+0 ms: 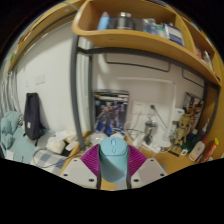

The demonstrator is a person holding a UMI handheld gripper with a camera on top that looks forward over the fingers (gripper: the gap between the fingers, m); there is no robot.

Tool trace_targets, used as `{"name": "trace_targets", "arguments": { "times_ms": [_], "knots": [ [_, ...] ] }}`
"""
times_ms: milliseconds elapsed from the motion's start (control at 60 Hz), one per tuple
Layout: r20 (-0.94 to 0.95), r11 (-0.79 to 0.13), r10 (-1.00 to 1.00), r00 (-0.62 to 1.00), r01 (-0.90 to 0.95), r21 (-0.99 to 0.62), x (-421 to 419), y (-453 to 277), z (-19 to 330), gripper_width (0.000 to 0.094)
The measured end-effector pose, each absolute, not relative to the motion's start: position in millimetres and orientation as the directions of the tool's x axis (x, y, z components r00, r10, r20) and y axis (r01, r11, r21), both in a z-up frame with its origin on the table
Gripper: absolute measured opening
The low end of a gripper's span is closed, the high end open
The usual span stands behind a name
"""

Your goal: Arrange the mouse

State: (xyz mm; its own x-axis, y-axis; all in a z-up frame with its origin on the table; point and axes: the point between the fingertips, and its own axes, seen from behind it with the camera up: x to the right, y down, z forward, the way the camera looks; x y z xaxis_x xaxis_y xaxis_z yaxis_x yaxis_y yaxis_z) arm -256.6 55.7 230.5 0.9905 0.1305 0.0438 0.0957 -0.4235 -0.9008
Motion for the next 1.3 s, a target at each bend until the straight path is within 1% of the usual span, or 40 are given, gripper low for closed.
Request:
{"name": "trace_targets", "arguments": {
  "times_ms": [50, 117, 200, 283, 350, 467, 567, 683, 700, 750, 917, 933, 967, 983, 1017, 1067, 1117, 1200, 1300],
  "knots": [
    [0.044, -0.430, 0.097, 0.994, 0.082, -0.899, -223, 66, 228, 0.0338],
    [0.066, -0.463, 0.051, 0.997, 0.082, -0.883, -179, 75, 210, 0.0337],
    [0.061, -0.508, 0.006, 0.998, 0.056, -0.860, -135, 83, 175, 0.0336],
    [0.052, -0.569, -0.028, 0.998, 0.027, -0.822, -102, 87, 129, 0.0339],
    [0.031, -0.619, -0.038, 0.999, 0.001, -0.786, -89, 85, 93, 0.0338],
    [0.044, -0.690, -0.007, 0.999, 0.027, -0.723, -82, 82, 36, 0.0338],
    [0.024, -0.722, 0.014, 1.000, 0.026, -0.691, -83, 81, 7, 0.0338],
    [-0.033, -0.748, 0.007, 0.999, -0.017, -0.664, -87, 78, -16, 0.0346],
    [-0.025, -0.737, 0.014, 1.000, -0.006, -0.676, -86, 80, -14, 0.0345],
    [-0.016, -0.739, 0.019, 1.000, 0.003, -0.673, -86, 79, -15, 0.0379],
    [-0.012, -0.746, 0.012, 1.000, 0.001, -0.666, -85, 78, -17, 0.0530],
    [-0.017, -0.749, 0.012, 1.000, -0.003, -0.663, -86, 78, -17, 0.0563],
    [-0.033, -0.758, 0.017, 0.999, -0.008, -0.652, -90, 75, -16, 0.0670],
    [-0.040, -0.762, 0.022, 0.999, -0.009, -0.647, -92, 74, -15, 0.0703],
    [-0.046, -0.761, 0.028, 0.999, -0.009, -0.649, -94, 73, -10, 0.0716],
    [-0.053, -0.746, 0.031, 0.998, -0.013, -0.665, -97, 73, 3, 0.0727],
    [-0.056, -0.729, 0.030, 0.998, -0.017, -0.684, -99, 71, 21, 0.0773],
    [-0.049, -0.706, 0.025, 0.998, -0.017, -0.708, -101, 61, 55, 0.0761],
    [-0.015, -0.668, 0.029, 0.999, 0.008, -0.744, -103, 41, 104, 0.0759]
  ]
}}
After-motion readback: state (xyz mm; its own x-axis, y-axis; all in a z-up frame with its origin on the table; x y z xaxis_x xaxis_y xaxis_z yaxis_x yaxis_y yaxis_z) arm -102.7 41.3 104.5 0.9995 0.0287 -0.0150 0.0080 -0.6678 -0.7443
